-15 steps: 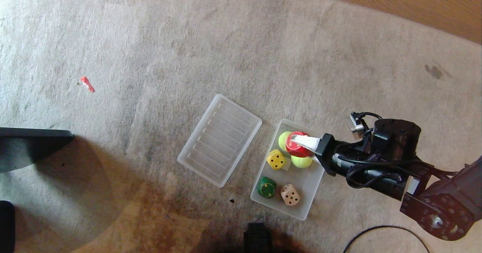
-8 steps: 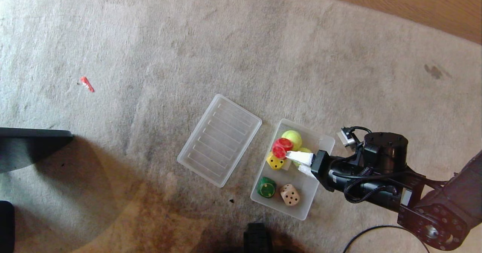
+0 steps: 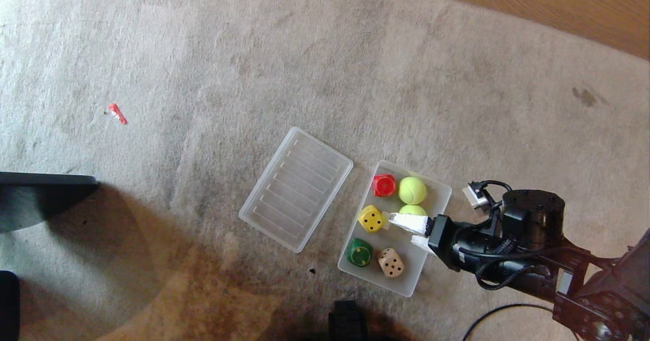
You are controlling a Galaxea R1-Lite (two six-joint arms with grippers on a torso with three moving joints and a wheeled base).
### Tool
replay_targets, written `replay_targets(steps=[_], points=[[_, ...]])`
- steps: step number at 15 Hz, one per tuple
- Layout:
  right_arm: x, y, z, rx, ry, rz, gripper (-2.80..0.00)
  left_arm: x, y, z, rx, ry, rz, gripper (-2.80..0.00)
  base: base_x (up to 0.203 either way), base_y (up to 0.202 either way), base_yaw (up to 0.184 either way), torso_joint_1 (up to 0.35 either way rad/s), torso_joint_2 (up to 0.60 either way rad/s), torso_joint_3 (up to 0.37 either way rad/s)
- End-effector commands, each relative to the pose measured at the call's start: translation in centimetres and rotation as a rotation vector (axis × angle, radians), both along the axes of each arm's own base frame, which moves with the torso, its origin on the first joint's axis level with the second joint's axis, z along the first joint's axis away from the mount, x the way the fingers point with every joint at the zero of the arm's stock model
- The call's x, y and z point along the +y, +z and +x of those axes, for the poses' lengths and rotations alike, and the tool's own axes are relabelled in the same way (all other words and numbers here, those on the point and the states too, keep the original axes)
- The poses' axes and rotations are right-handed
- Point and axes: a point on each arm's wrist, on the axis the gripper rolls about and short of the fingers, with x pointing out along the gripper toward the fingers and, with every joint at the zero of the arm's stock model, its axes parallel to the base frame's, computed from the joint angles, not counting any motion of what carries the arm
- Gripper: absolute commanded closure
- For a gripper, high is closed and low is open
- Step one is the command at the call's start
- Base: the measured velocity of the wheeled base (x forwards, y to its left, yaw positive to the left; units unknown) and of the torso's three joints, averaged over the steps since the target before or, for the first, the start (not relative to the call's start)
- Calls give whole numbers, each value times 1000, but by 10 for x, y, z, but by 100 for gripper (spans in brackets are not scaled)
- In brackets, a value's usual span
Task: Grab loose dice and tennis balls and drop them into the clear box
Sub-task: Put the toys in the box, then close the lid
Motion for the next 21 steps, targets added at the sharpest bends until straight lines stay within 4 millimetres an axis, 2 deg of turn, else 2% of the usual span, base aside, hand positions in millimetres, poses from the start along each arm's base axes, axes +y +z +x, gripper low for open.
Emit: replay_targets(steps=[1, 2, 3, 6, 8, 11, 16, 21], points=[[-5, 8, -8, -18, -1, 15, -280, 0, 0, 0, 0, 0, -1, 0, 0, 0, 0, 0, 0, 0], [-9, 18, -16, -47, -1, 30, -280, 0, 0, 0, 0, 0, -1, 0, 0, 0, 0, 0, 0, 0], [-14, 28, -25, -76, 0, 46, 0, 0, 0, 0, 0, 0, -1, 0, 0, 0, 0, 0, 0, 0], [-20, 29, -35, -75, 1, 42, 0, 0, 0, 0, 2, 0, -1, 0, 0, 0, 0, 0, 0, 0], [-30, 37, -52, -79, 0, 13, 0, 0, 0, 0, 1, 0, -1, 0, 0, 0, 0, 0, 0, 0], [-45, 38, -73, -14, -48, -82, 0, 0, 0, 0, 0, 0, -1, 0, 0, 0, 0, 0, 0, 0], [-59, 36, -91, 38, -116, -177, 0, 0, 0, 0, 0, 0, -1, 0, 0, 0, 0, 0, 0, 0], [-60, 36, -92, 38, -122, -183, 0, 0, 0, 0, 0, 0, -1, 0, 0, 0, 0, 0, 0, 0]])
